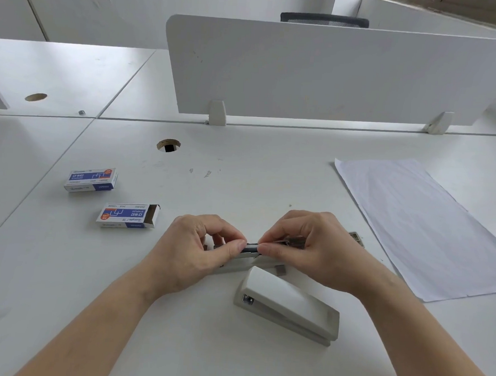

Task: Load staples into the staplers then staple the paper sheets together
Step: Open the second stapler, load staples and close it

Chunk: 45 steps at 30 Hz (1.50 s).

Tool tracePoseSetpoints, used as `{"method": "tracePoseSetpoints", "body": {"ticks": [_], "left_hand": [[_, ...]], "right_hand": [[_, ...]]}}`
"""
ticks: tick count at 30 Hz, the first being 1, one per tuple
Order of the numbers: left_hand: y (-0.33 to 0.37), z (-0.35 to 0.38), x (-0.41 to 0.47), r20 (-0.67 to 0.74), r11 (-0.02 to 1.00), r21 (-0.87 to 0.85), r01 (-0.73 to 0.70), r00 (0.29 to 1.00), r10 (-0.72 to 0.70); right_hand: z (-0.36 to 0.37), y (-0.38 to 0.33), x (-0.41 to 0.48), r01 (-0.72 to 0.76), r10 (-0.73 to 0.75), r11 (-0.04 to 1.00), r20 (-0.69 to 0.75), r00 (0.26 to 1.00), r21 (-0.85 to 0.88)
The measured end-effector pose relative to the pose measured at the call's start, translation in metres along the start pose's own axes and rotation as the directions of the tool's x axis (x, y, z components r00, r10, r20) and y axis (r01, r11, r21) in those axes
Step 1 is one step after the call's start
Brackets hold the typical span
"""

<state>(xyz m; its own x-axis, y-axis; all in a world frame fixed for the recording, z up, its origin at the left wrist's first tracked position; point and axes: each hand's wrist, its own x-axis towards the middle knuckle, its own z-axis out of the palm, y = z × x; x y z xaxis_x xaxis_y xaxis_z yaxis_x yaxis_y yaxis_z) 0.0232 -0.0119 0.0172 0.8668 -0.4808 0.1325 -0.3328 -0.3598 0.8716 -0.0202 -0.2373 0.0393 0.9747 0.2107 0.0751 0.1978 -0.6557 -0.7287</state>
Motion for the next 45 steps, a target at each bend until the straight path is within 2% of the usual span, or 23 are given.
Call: {"method": "tracePoseSetpoints", "body": {"ticks": [8, 15, 20, 28, 35, 45], "left_hand": [[0.0, -0.003, 0.0, 0.026, 0.999, -0.035, 0.019, 0.999, -0.018], [0.006, -0.007, -0.005, 0.025, 0.995, 0.006, -0.102, 0.995, 0.101], [0.006, -0.006, -0.005, 0.031, 0.992, 0.036, -0.117, 0.993, 0.116], [0.01, -0.004, -0.006, 0.037, 0.996, 0.042, -0.08, 0.996, 0.079], [0.01, -0.004, -0.006, 0.034, 0.999, 0.008, -0.054, 0.998, 0.054], [0.012, -0.006, -0.005, 0.037, 0.998, -0.054, -0.028, 0.999, 0.03]], "right_hand": [[0.003, -0.005, -0.002, 0.048, -0.032, 0.977, 0.078, 0.996, -0.206], [0.004, -0.007, -0.004, 0.048, -0.049, 0.98, -0.002, 0.999, -0.191], [-0.006, -0.005, -0.014, -0.027, 0.02, 0.996, -0.074, 0.997, -0.091], [-0.006, -0.009, -0.016, -0.057, 0.055, 0.969, -0.016, 0.998, -0.239], [0.001, -0.005, -0.013, -0.03, 0.024, 0.985, -0.04, 0.999, -0.169], [-0.001, 0.003, -0.009, -0.143, 0.144, 0.99, 0.05, 0.988, -0.009]]}}
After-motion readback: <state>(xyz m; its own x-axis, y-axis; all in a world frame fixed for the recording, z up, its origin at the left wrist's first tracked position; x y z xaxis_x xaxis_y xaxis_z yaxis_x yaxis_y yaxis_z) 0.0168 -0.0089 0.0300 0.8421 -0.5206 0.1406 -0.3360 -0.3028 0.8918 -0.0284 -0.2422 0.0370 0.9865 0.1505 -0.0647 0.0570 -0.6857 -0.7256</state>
